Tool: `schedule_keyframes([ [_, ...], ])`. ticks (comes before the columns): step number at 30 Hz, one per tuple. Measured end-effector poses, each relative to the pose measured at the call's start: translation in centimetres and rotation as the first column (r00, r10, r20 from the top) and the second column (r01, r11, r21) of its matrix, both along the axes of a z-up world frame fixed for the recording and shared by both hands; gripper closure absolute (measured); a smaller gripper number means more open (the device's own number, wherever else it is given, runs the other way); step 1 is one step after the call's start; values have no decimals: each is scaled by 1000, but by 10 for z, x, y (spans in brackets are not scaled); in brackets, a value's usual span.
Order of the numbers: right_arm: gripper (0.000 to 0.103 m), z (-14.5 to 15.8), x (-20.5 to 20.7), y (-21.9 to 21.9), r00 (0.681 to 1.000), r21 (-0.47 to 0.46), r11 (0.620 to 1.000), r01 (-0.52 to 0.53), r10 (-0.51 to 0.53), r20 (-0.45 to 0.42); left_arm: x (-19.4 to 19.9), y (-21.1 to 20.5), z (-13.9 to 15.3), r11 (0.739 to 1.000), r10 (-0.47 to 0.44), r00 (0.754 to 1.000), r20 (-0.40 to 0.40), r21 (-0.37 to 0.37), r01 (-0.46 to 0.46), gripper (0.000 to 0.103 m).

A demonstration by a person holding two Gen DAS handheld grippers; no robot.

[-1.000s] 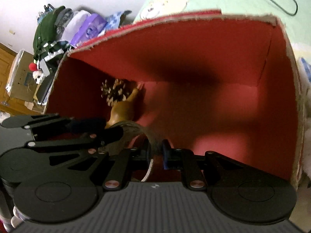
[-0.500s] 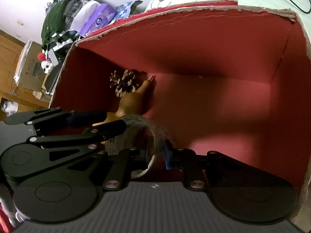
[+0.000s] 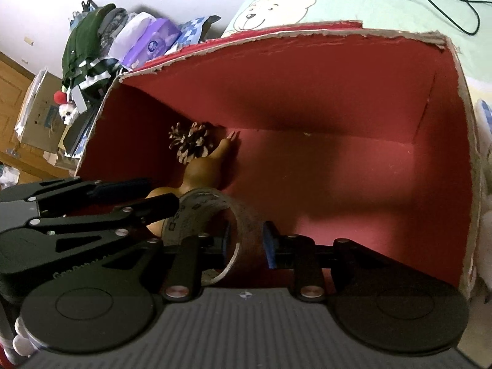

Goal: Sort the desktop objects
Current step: 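Lower the tape roll beside the gourd and open the right gripper, then withdraw the right gripper up out of the red box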

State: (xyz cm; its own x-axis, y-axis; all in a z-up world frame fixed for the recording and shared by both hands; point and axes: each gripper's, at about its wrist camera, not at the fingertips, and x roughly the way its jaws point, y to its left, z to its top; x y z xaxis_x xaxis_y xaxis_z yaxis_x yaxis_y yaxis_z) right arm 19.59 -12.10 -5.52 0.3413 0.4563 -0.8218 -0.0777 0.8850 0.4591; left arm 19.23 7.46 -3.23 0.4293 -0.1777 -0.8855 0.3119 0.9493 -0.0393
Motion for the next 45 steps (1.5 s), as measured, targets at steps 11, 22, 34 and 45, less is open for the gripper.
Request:
schedule_keyframes([
  [11, 77, 0, -13, -3, 998, 18, 999, 50, -50, 26, -5, -4, -6, 999, 4, 1000, -3, 37, -4, 65],
  [22, 77, 4, -24, -3, 993, 6, 996, 92, -92, 68, -10, -5, -6, 999, 6, 1000, 16, 53, -7, 60],
  [34, 77, 12, -46, 3, 985, -53, 991, 122, -115, 131, -23, -8, 0, 996, 15, 998, 55, 86, -20, 58],
  [45, 77, 19, -65, -1, 973, -34, 986, 164, -157, 168, -43, -11, 12, 990, 58, 992, 115, 118, -72, 50],
])
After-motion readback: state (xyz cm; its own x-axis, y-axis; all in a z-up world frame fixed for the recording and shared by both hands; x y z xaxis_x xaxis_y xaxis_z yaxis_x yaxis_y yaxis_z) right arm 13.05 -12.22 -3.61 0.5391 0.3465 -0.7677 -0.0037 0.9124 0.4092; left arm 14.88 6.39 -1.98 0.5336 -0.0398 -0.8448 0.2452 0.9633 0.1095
